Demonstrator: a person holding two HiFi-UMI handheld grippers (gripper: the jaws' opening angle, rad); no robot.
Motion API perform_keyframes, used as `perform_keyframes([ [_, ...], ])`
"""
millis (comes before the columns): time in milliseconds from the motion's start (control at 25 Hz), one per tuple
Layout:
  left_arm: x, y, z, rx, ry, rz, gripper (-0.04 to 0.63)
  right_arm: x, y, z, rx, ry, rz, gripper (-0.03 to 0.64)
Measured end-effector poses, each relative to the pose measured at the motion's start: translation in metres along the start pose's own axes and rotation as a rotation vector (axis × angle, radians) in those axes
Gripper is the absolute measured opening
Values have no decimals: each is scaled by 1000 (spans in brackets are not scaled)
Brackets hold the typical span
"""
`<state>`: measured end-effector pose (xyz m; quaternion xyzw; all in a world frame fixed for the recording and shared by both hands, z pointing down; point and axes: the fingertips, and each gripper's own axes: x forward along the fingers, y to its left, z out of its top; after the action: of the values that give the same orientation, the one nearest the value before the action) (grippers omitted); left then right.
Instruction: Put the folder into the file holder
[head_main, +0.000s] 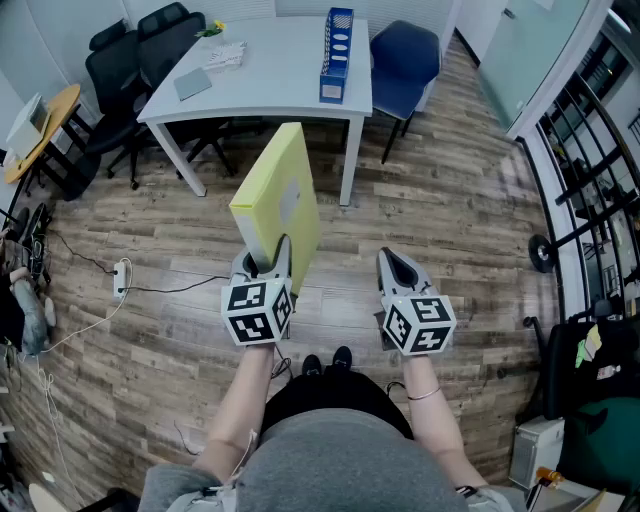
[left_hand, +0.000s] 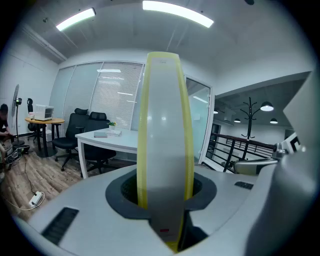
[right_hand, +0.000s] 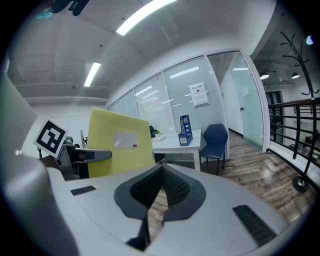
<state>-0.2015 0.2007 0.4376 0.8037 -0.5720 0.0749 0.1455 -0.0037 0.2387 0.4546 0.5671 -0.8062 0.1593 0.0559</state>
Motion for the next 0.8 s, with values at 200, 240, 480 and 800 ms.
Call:
perform_keyframes([
  [200,5,-11,2,0,-9,5,147,-1,-12,1,9,-5,11,3],
  [240,6,-14,1,-3,-6,4,147,-2,-15,-1,20,-6,16,3],
  [480,16,-22,1,-18,-9,7,149,0,-27,2,43,-21,37,5],
  [800,33,-33,14,-33,-26,12,149,6,-53,15,77,-41,40,5],
])
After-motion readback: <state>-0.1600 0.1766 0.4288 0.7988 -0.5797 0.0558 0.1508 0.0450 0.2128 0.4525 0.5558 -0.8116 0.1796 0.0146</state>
